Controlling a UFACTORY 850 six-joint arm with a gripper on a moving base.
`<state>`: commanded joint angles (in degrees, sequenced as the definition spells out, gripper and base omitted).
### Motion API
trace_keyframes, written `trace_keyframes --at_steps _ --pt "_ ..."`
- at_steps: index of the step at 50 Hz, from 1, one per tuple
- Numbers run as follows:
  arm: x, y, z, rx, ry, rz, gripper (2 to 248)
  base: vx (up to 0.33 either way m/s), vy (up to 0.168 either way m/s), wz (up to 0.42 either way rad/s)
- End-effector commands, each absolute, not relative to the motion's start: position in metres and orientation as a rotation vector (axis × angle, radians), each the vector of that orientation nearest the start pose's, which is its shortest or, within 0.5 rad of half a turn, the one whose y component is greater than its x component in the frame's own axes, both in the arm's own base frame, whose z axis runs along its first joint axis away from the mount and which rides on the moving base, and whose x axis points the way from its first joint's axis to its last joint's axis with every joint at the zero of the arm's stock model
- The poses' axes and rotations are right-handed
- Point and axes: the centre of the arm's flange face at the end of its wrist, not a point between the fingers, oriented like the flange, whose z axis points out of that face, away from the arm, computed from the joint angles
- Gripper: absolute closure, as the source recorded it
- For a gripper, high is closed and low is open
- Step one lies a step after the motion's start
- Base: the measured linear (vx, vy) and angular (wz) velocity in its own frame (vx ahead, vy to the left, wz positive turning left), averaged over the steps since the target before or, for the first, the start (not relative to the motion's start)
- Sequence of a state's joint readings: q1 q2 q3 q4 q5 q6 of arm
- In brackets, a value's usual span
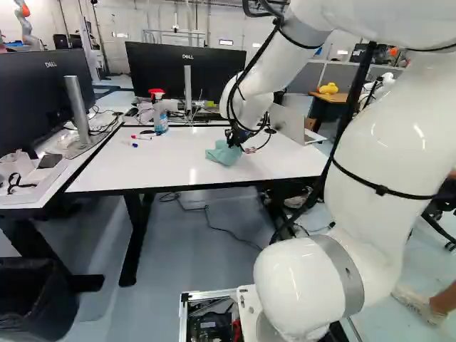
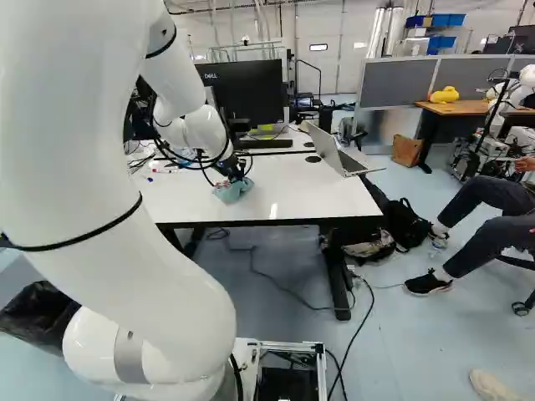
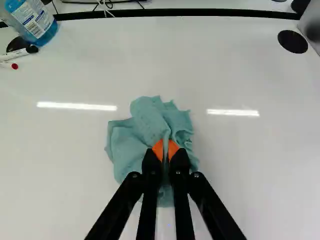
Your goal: Clean the table with the green towel
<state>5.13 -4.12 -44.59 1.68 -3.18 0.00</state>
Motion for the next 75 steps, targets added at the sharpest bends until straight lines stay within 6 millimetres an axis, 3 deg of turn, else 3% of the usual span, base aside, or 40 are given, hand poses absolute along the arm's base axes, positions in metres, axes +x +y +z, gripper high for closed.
trace_keyframes --at_steps 12,33,61,75 --pt "0.476 0.038 0.455 -2.94 -0.073 -0.998 217 0.0 0.0 0.0" --pt "0.5 0.006 0.455 -2.938 0.026 -1.071 217 0.0 0.0 0.0" --pt "0.533 -0.042 0.429 -2.936 0.158 -1.164 217 0.0 0.0 0.0" --pt "0.542 -0.047 0.414 -2.938 0.172 -1.169 217 0.0 0.0 0.0"
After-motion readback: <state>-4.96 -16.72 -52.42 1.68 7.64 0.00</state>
